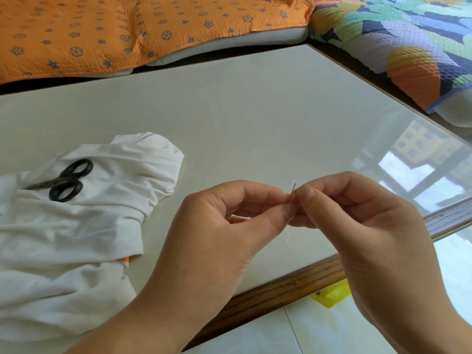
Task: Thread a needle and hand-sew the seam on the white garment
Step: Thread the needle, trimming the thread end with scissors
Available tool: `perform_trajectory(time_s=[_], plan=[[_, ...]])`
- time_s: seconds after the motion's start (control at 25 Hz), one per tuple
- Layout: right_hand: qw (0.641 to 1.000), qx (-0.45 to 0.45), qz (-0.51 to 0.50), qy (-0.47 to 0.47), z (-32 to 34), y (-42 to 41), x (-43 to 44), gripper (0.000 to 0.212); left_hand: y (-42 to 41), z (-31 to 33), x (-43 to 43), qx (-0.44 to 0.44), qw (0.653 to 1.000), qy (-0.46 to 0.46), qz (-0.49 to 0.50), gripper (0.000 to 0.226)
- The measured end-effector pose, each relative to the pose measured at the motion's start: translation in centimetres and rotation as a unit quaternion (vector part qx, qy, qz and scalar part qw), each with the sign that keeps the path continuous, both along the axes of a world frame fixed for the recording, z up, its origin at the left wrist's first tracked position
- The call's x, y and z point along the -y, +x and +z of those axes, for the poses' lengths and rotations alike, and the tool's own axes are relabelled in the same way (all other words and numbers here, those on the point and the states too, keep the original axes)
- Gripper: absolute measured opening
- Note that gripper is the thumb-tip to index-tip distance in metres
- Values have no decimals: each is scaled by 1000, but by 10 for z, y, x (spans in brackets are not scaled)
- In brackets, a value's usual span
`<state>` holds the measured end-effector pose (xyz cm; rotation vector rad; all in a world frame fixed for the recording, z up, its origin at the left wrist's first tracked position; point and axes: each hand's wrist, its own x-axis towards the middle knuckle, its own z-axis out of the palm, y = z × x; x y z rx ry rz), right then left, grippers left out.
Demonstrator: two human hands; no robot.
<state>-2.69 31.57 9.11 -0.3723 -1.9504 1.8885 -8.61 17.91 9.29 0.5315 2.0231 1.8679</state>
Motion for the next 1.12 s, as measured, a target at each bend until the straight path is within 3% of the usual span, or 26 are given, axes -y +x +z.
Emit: perform_trajectory(time_s=[0.84, 1.12], plan=[[1000, 4, 8, -8, 2, 0, 0, 6, 0, -3, 0, -32, 999, -16, 8, 20], [999, 3, 24, -39, 6, 0, 1, 13, 4, 0, 0, -101, 992, -62, 34, 18]])
